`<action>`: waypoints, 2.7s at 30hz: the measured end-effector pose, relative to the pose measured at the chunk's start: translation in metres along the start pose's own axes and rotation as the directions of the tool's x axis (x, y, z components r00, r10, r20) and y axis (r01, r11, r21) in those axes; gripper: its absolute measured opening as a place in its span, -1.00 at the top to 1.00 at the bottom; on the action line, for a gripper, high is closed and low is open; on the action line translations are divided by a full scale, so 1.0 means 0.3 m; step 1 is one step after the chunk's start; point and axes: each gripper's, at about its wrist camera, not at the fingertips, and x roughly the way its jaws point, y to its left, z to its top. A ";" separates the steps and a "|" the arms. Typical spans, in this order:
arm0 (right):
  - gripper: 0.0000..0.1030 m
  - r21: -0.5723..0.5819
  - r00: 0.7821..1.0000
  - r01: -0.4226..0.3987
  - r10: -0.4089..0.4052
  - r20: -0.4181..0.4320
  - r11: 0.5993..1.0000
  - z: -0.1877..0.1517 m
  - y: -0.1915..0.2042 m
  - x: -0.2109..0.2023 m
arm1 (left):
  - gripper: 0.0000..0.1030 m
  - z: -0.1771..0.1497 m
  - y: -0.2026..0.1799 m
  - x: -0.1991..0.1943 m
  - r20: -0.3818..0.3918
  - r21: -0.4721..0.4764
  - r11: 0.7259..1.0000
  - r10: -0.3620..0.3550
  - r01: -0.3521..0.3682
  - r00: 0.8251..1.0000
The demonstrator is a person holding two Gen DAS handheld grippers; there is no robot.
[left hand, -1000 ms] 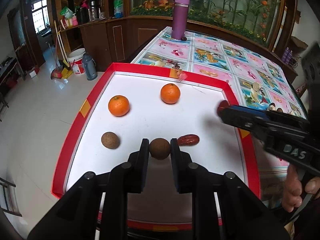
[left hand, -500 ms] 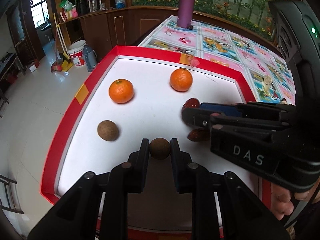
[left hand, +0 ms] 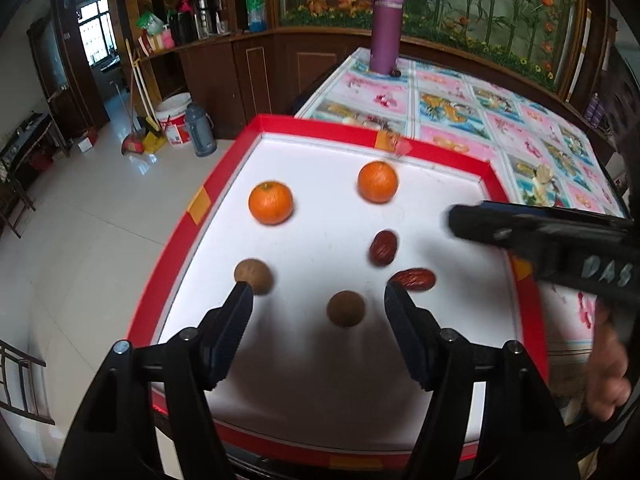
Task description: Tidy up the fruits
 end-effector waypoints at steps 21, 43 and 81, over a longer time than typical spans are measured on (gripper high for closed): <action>0.16 0.297 0.974 0.152 -0.194 0.117 0.943 -0.278 -0.548 -0.462 | -0.49 -0.018 -0.430 -0.141 0.017 0.256 0.949 -0.196 0.185 0.980; 0.73 0.182 0.985 0.156 -0.167 0.047 0.971 -0.204 -0.564 -0.210 | -0.47 -0.018 -0.586 -0.052 -0.141 0.328 0.899 -0.259 0.292 0.956; 0.73 0.162 0.992 0.110 -0.119 0.050 0.981 -0.220 -0.556 -0.217 | 0.57 0.050 -0.660 0.171 -0.234 0.350 0.884 -0.238 0.310 0.943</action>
